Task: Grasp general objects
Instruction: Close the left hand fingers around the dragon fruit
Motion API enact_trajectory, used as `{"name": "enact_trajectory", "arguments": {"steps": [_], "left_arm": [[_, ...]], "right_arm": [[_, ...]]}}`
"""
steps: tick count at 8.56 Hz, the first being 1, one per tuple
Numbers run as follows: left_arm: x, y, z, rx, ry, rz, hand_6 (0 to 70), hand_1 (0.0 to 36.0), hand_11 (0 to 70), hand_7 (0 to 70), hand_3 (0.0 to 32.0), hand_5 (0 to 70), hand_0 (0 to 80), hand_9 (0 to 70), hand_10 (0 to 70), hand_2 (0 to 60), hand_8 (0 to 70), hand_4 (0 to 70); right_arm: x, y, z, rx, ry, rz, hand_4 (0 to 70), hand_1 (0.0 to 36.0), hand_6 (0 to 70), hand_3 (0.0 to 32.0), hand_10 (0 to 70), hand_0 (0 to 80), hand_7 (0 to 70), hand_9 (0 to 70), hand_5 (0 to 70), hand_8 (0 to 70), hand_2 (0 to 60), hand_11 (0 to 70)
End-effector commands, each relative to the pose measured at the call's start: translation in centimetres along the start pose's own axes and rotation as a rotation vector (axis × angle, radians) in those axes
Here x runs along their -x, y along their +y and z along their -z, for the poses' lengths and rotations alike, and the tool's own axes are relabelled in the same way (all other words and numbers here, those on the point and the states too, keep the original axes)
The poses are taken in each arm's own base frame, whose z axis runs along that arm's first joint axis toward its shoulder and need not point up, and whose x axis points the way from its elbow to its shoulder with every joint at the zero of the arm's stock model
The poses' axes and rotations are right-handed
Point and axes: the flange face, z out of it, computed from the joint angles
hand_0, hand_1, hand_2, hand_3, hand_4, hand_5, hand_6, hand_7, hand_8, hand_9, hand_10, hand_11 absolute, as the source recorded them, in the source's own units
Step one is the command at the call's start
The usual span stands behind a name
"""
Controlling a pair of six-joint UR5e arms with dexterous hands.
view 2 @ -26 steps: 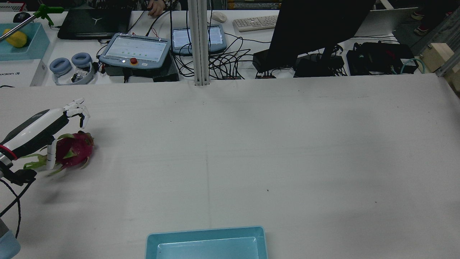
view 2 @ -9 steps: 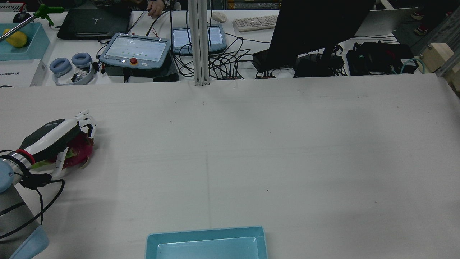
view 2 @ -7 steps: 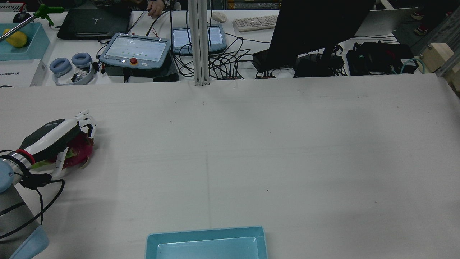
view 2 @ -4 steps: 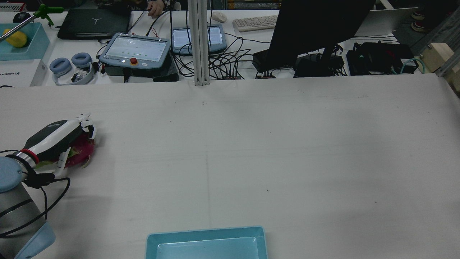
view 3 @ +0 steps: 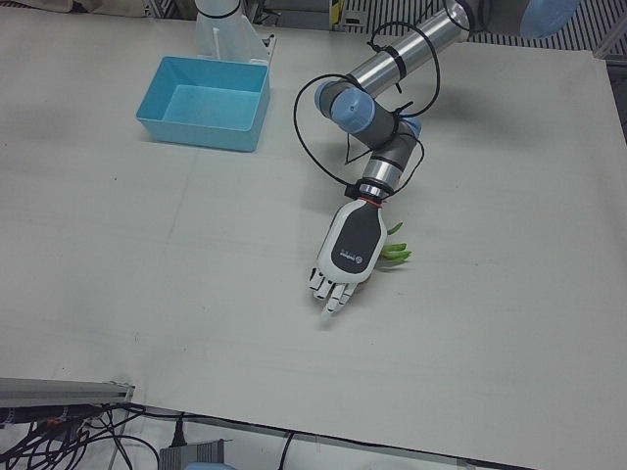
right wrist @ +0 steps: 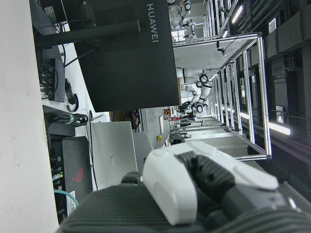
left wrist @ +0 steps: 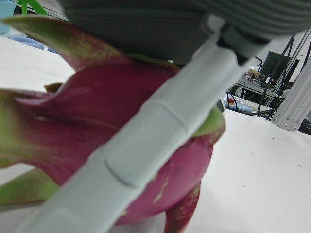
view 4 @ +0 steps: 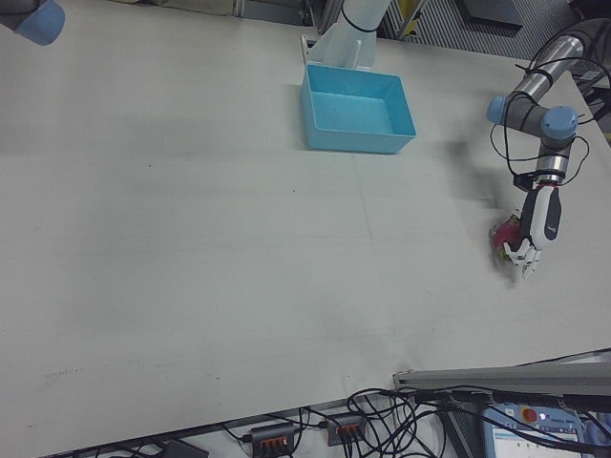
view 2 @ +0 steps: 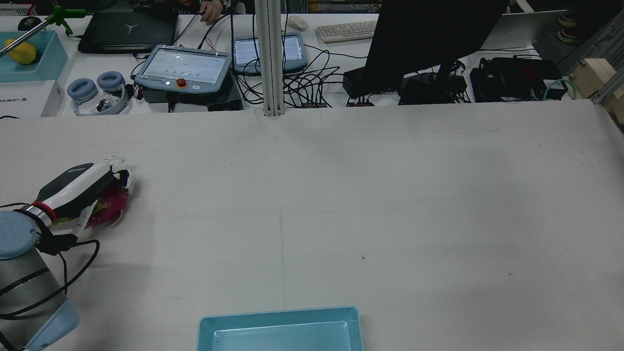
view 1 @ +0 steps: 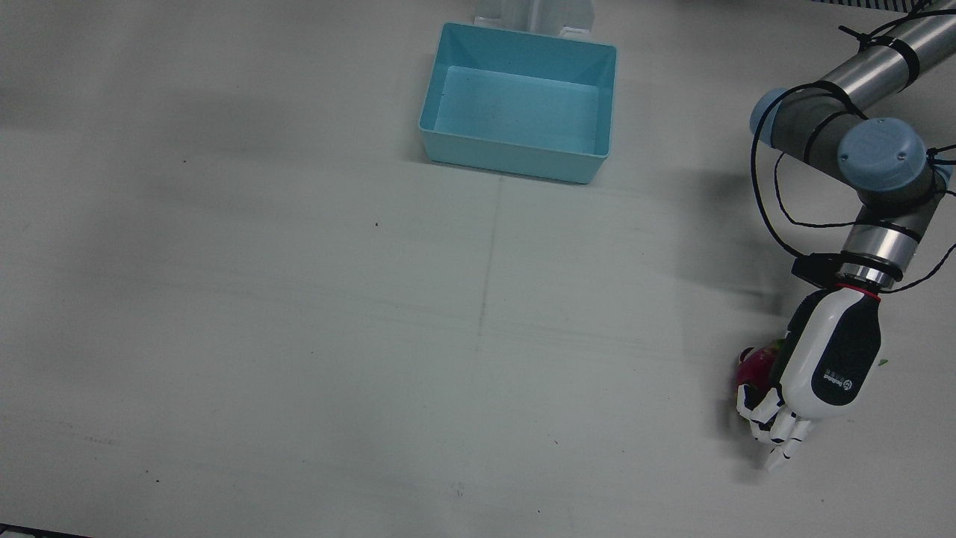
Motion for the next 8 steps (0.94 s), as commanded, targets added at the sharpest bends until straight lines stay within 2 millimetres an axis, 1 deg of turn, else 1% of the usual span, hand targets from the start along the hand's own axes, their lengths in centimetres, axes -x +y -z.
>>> {"name": "enact_trajectory", "arguments": {"steps": [1, 2, 3, 4, 5, 7, 8], "left_arm": [[-0.1, 0.0, 0.0, -0.001, 0.003, 0.003, 50.5, 36.0, 60.0, 70.0, 0.0, 70.0, 80.0, 26.7, 39.7, 60.0, 17.2, 26.0], [-0.1, 0.0, 0.0, -0.002, 0.001, 0.000, 70.0, 36.0, 70.0, 70.0, 0.0, 70.0, 80.0, 49.9, 52.5, 60.0, 39.1, 41.3], [0.0, 0.1, 0.0, -0.001, -0.001, 0.000, 70.0, 36.0, 70.0, 70.0, 0.0, 70.0, 80.0, 70.0, 70.0, 60.0, 66.1, 58.8], [0.0, 0.0, 0.0, -0.005, 0.001, 0.000, 70.0, 36.0, 70.0, 70.0, 0.0, 70.0, 80.0, 70.0, 70.0, 60.0, 70.0, 67.3], [-0.1, 0.0, 0.0, -0.008, 0.003, 0.000, 70.0, 36.0, 70.0, 70.0, 0.0, 70.0, 80.0, 70.0, 70.0, 60.0, 70.0, 70.0], [-0.6, 0.0, 0.1, -0.014, 0.015, 0.008, 70.0, 36.0, 70.0, 70.0, 0.0, 70.0, 80.0, 70.0, 70.0, 60.0, 70.0, 70.0], [-1.8, 0.2, 0.5, -0.008, 0.027, 0.015, 70.0, 36.0, 70.0, 70.0, 0.0, 70.0, 80.0, 70.0, 70.0, 60.0, 70.0, 70.0]], "right_arm": [[0.0, 0.0, 0.0, 0.000, 0.000, 0.000, 0.0, 0.0, 0.0, 0.0, 0.0, 0.0, 0.0, 0.0, 0.0, 0.0, 0.0, 0.0], [0.1, 0.0, 0.0, 0.000, -0.001, 0.000, 0.0, 0.0, 0.0, 0.0, 0.0, 0.0, 0.0, 0.0, 0.0, 0.0, 0.0, 0.0], [0.1, 0.0, 0.0, -0.001, -0.001, 0.000, 0.0, 0.0, 0.0, 0.0, 0.0, 0.0, 0.0, 0.0, 0.0, 0.0, 0.0, 0.0], [0.0, 0.0, 0.0, 0.000, 0.000, 0.000, 0.0, 0.0, 0.0, 0.0, 0.0, 0.0, 0.0, 0.0, 0.0, 0.0, 0.0, 0.0], [0.0, 0.0, 0.0, 0.000, 0.000, 0.000, 0.0, 0.0, 0.0, 0.0, 0.0, 0.0, 0.0, 0.0, 0.0, 0.0, 0.0, 0.0], [0.1, 0.0, 0.0, 0.000, -0.001, 0.001, 0.0, 0.0, 0.0, 0.0, 0.0, 0.0, 0.0, 0.0, 0.0, 0.0, 0.0, 0.0], [0.0, 0.1, 0.0, 0.002, -0.001, 0.001, 0.0, 0.0, 0.0, 0.0, 0.0, 0.0, 0.0, 0.0, 0.0, 0.0, 0.0, 0.0]]}}
